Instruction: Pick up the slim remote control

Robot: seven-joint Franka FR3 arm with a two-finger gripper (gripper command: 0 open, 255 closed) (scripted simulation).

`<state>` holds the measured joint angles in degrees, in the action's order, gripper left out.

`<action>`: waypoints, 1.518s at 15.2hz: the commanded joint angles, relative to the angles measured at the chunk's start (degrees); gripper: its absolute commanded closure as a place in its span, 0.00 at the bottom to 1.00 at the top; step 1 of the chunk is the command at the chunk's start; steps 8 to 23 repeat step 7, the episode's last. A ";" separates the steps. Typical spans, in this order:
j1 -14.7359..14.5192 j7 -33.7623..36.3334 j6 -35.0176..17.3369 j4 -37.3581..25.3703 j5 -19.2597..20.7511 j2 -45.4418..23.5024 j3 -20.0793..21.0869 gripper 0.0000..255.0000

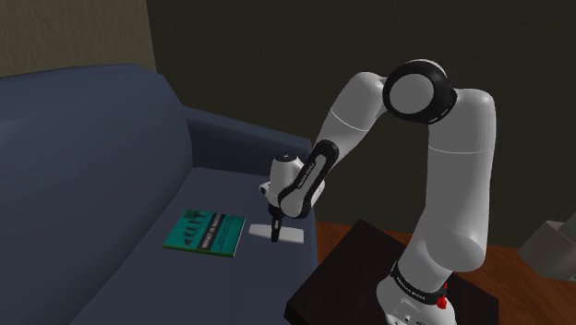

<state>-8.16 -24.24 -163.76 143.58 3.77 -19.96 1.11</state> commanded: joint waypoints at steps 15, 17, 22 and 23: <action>0.40 -0.57 4.45 0.99 -0.67 5.43 0.54 1.00; 0.40 -0.57 4.45 0.99 -0.67 5.43 0.54 1.00; 0.40 -0.57 4.45 0.99 -0.67 5.43 0.54 1.00; 0.40 -0.57 4.45 0.99 -0.67 5.43 0.54 1.00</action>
